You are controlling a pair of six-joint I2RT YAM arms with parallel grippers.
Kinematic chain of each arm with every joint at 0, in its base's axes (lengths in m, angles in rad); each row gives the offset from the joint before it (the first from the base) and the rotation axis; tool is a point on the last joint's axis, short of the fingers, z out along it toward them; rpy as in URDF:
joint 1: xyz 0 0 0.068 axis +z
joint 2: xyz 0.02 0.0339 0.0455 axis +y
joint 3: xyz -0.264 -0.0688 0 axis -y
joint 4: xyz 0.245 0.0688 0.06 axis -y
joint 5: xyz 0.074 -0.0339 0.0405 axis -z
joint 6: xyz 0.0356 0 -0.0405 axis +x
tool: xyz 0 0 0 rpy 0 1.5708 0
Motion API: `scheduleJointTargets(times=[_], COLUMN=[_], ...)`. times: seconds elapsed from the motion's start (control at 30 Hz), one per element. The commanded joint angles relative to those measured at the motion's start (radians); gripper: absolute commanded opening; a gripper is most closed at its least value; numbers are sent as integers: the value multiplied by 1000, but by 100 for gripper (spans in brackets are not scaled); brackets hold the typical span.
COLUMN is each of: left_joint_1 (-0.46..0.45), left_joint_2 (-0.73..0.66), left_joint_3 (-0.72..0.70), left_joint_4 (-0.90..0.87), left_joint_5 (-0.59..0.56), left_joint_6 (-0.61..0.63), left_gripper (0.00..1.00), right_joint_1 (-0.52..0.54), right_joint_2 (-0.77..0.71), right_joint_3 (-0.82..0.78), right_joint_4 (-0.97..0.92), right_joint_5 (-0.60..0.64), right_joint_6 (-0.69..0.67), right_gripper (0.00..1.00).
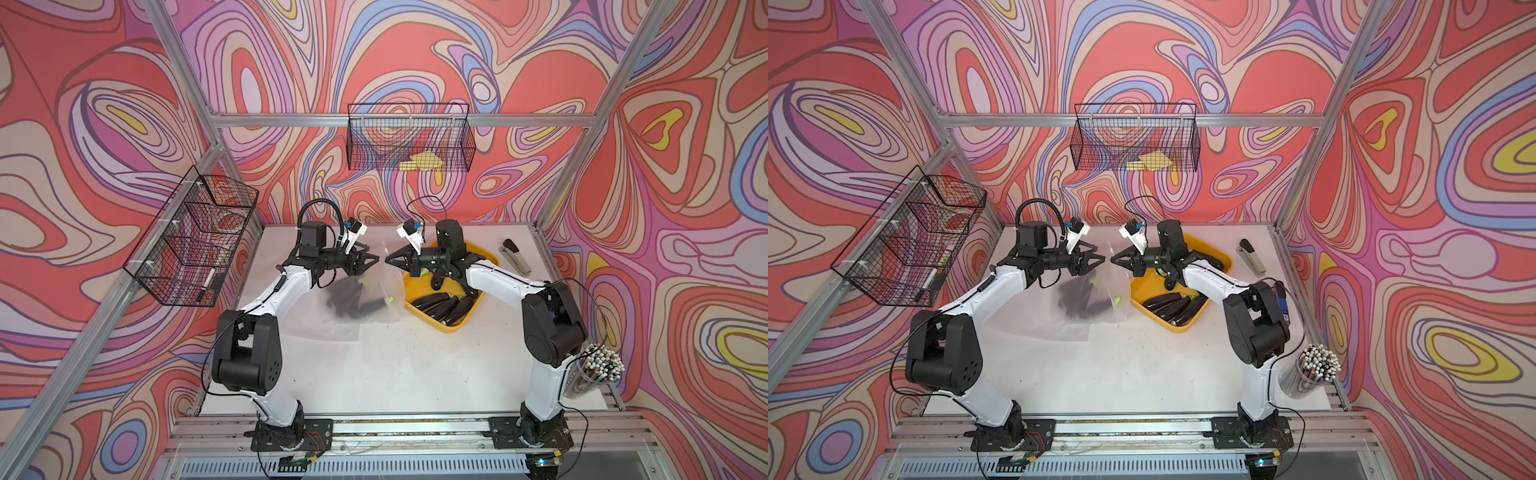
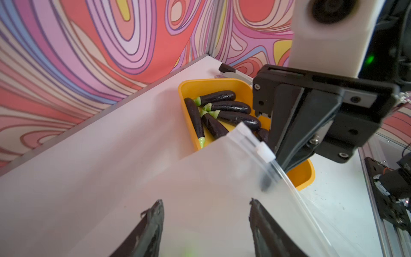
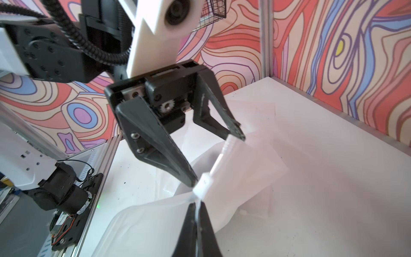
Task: Place the eggplant in a zip-top bag and seal the zipper
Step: Zip the zipper on the zipper food storage bag.
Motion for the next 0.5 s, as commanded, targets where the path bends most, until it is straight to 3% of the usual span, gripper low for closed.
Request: scheduleJointTargets(times=[0.0,0.33,0.47], left_joint_1=[-4,-7,-9], left_joint_2=[29,15,32], left_joint_3=[11,30,73], left_joint_4=[85,36,-67], left_joint_5=[136,203,237], left_joint_6=[112,215,320], left_gripper=[62,64,65], right_joint_1=[1,1,1], right_joint_2=[38,85,81], right_joint_3=[38,167,179], right_joint_4=[-139,-347,-379], right_joint_5=[-70,-117,-141], right_joint_6=[-90,-202,-223], right_gripper=[2,2,1])
